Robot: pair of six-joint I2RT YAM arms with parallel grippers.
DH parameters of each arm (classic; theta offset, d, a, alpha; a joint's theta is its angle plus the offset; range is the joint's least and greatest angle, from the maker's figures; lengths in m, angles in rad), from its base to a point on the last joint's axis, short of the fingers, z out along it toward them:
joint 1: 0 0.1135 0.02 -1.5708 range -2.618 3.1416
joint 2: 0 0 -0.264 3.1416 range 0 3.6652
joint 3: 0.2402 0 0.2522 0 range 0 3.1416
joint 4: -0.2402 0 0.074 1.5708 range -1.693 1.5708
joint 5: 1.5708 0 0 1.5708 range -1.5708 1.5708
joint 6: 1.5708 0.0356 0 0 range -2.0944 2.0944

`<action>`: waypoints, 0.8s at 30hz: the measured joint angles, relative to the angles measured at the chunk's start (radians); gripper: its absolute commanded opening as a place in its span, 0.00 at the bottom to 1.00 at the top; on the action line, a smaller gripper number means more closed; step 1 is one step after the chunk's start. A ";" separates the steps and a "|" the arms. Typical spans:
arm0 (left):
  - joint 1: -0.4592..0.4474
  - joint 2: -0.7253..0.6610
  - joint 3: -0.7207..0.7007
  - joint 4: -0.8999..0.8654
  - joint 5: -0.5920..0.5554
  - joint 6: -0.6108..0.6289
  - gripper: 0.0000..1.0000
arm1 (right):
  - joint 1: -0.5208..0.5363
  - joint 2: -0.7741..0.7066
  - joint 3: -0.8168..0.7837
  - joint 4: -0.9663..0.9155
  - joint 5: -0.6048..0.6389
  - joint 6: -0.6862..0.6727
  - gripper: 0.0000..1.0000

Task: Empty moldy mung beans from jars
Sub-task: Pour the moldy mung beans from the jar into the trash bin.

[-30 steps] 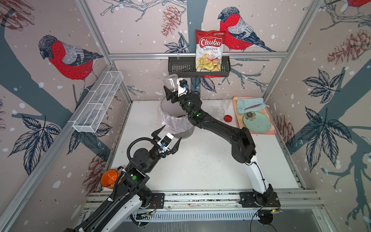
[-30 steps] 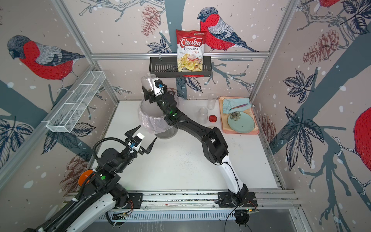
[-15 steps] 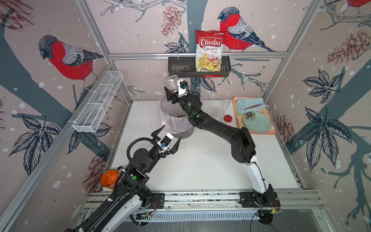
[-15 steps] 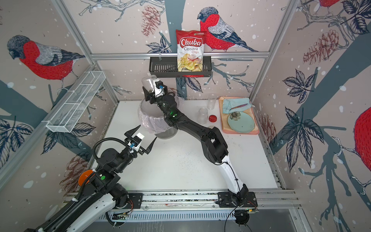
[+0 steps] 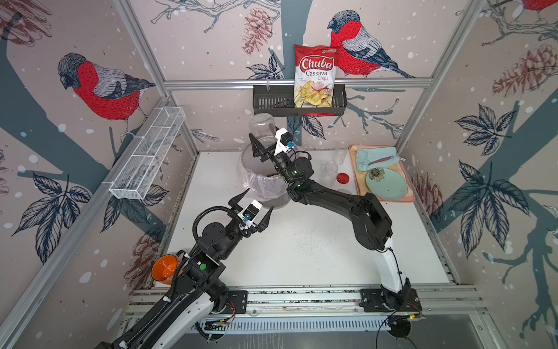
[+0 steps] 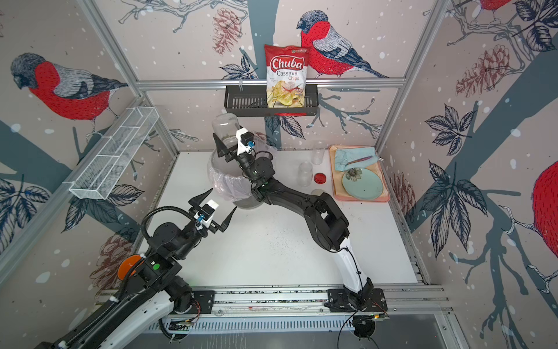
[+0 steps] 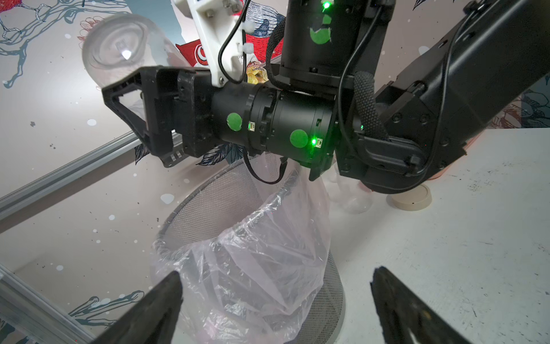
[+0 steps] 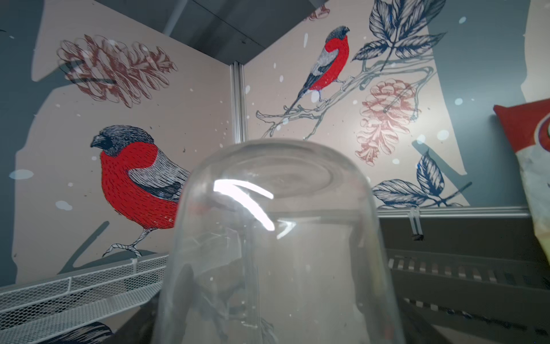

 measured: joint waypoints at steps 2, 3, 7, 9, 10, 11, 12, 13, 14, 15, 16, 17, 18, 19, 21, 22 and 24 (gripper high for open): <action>-0.001 0.002 0.000 0.000 0.000 -0.002 0.96 | -0.003 0.012 0.022 0.048 0.005 -0.005 0.25; -0.001 0.002 0.000 0.000 0.000 -0.003 0.96 | -0.006 0.023 0.037 0.066 0.004 -0.009 0.25; -0.001 0.003 0.000 0.000 0.000 -0.006 0.96 | -0.027 0.105 0.144 0.087 0.004 -0.019 0.24; -0.001 0.003 -0.001 0.000 0.000 -0.006 0.96 | -0.034 0.124 0.166 0.055 0.006 -0.018 0.25; -0.001 0.003 -0.002 0.000 0.000 -0.006 0.96 | -0.035 0.123 0.161 0.055 0.009 -0.018 0.24; -0.001 0.004 -0.003 0.001 0.000 -0.006 0.96 | -0.036 0.124 0.166 0.055 0.010 -0.018 0.23; -0.001 0.004 -0.005 0.001 0.000 -0.006 0.96 | -0.036 0.138 0.194 0.043 0.010 -0.015 0.23; -0.001 0.006 -0.006 0.000 0.000 -0.006 0.96 | -0.039 0.161 0.245 0.029 0.010 -0.004 0.23; -0.001 0.008 -0.006 0.001 0.000 -0.006 0.96 | -0.042 0.172 0.269 0.015 0.004 0.008 0.24; -0.001 0.009 -0.006 0.001 0.000 -0.006 0.96 | -0.045 0.168 0.255 0.011 0.003 0.019 0.24; -0.001 0.009 -0.006 0.001 0.000 -0.006 0.96 | -0.048 0.152 0.220 0.018 0.002 0.031 0.24; -0.001 0.009 -0.006 0.001 0.000 -0.006 0.96 | -0.050 0.146 0.203 0.012 0.014 0.031 0.23; -0.001 0.008 -0.007 0.001 0.000 -0.006 0.96 | -0.051 0.147 0.208 0.008 0.024 0.033 0.23; -0.001 0.005 -0.009 0.001 0.000 -0.006 0.96 | -0.051 0.160 0.235 -0.004 0.030 0.035 0.23; -0.001 0.000 -0.010 0.002 0.000 -0.006 0.96 | -0.050 0.153 0.224 -0.008 0.024 0.056 0.24; -0.002 0.000 -0.010 0.001 0.000 -0.006 0.96 | -0.046 0.134 0.188 0.000 0.021 0.056 0.23; -0.002 -0.005 -0.011 0.002 0.000 -0.006 0.96 | -0.040 0.135 0.201 -0.009 0.028 0.054 0.22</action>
